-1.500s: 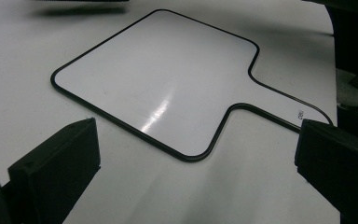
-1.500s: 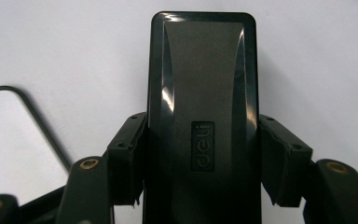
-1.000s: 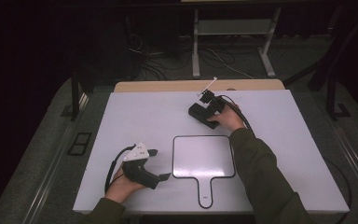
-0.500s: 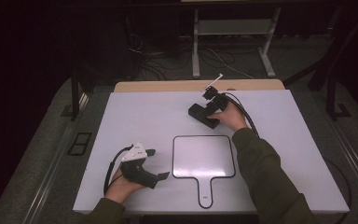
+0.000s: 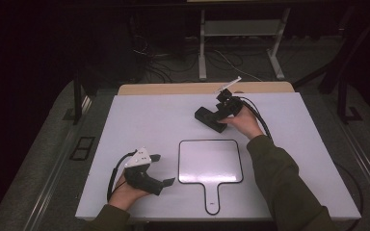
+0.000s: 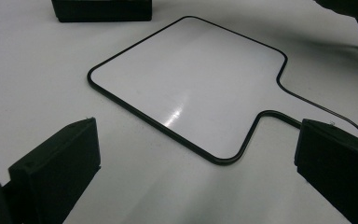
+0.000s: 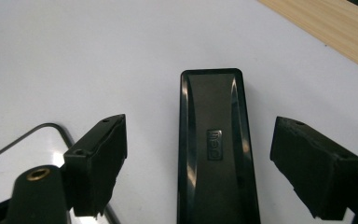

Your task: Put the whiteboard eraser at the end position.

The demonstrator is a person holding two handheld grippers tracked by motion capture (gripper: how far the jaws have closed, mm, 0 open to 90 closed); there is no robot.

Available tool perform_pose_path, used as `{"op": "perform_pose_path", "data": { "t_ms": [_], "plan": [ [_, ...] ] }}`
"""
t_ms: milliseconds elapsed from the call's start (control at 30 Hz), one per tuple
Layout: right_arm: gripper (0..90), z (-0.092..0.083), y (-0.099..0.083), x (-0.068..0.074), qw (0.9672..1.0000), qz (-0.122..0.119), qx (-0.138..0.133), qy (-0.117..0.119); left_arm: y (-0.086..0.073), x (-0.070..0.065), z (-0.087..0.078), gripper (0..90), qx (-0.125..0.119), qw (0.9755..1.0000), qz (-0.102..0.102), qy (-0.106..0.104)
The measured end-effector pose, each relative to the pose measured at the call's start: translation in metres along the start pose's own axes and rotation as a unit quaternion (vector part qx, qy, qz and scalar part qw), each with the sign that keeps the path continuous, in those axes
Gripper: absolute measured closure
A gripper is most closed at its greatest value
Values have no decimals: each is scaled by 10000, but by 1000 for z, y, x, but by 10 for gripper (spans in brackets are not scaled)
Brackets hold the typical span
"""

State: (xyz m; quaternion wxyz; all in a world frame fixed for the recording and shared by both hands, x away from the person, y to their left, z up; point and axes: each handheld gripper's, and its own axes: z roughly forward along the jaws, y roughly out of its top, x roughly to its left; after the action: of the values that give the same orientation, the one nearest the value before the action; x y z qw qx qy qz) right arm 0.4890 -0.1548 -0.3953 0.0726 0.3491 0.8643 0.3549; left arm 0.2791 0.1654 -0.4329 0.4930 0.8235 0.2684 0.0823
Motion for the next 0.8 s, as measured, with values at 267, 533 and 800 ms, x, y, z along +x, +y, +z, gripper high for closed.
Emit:
{"op": "perform_pose_path", "data": {
  "t_ms": [267, 533, 800],
  "plan": [
    [160, -17, -10, 15, 9995, -101, -300, -92, -1, -1, 0, 0, -21, 10000, -15, -33],
    [159, -33, -23, 22, 9987, -154, -483, -58, -1, -1, -2, 0, -37, 10000, -37, -37],
    [108, -48, -43, 24, 9975, -120, -685, -134, -1, -2, -1, 0, -14, 10000, -29, -42]
  ]
}}
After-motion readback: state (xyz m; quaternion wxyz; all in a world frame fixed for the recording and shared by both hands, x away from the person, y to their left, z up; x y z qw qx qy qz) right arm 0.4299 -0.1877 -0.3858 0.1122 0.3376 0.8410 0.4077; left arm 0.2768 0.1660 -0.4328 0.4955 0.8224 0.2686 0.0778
